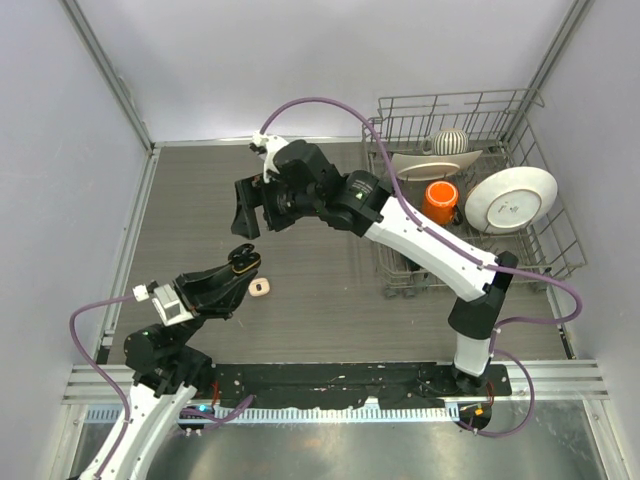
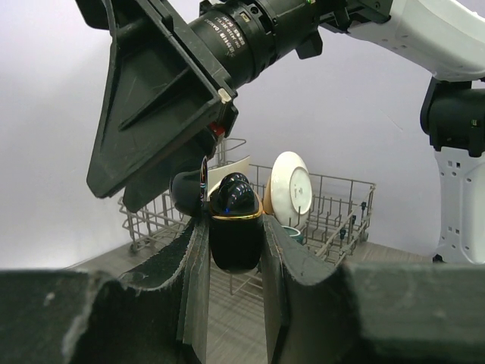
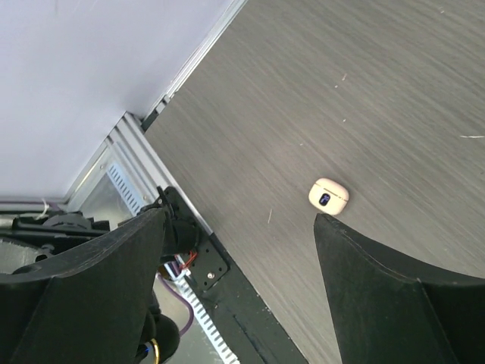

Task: Insert the wireless bluetooth earbuds into the charging case
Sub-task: Close the charging case.

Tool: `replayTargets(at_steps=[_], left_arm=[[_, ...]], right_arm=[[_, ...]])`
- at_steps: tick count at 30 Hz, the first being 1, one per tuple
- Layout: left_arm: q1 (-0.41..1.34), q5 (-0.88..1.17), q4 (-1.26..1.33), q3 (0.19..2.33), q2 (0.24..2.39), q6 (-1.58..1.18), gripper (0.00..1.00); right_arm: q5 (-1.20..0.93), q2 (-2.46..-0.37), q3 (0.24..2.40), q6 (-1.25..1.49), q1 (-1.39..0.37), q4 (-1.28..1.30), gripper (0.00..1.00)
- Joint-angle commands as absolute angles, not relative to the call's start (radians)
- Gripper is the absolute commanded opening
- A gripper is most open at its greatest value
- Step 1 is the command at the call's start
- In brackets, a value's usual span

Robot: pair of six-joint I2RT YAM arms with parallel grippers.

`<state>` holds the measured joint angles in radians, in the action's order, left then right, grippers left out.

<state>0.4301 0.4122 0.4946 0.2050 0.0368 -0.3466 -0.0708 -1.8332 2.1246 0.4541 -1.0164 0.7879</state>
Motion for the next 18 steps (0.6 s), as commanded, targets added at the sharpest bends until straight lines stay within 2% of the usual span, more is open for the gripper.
replayTargets(at_steps=[1, 15, 18], left_arm=[[0.428, 0.42, 0.561, 0.206, 0.051, -0.357, 0.0], [0.428, 0.4, 0.572, 0.212, 0.077, -0.356, 0.0], [0.428, 0.384, 0.549, 0.216, 0.077, -0.357, 0.0]], right_arm=[[-0.106, -1.83, 2.16, 0.413, -1.054, 0.752, 0.85], [-0.005, -1.715, 1.978, 0.396, -1.103, 0.743, 0.85], [0.176, -1.669, 1.922, 0.419, -1.103, 0.718, 0.85]])
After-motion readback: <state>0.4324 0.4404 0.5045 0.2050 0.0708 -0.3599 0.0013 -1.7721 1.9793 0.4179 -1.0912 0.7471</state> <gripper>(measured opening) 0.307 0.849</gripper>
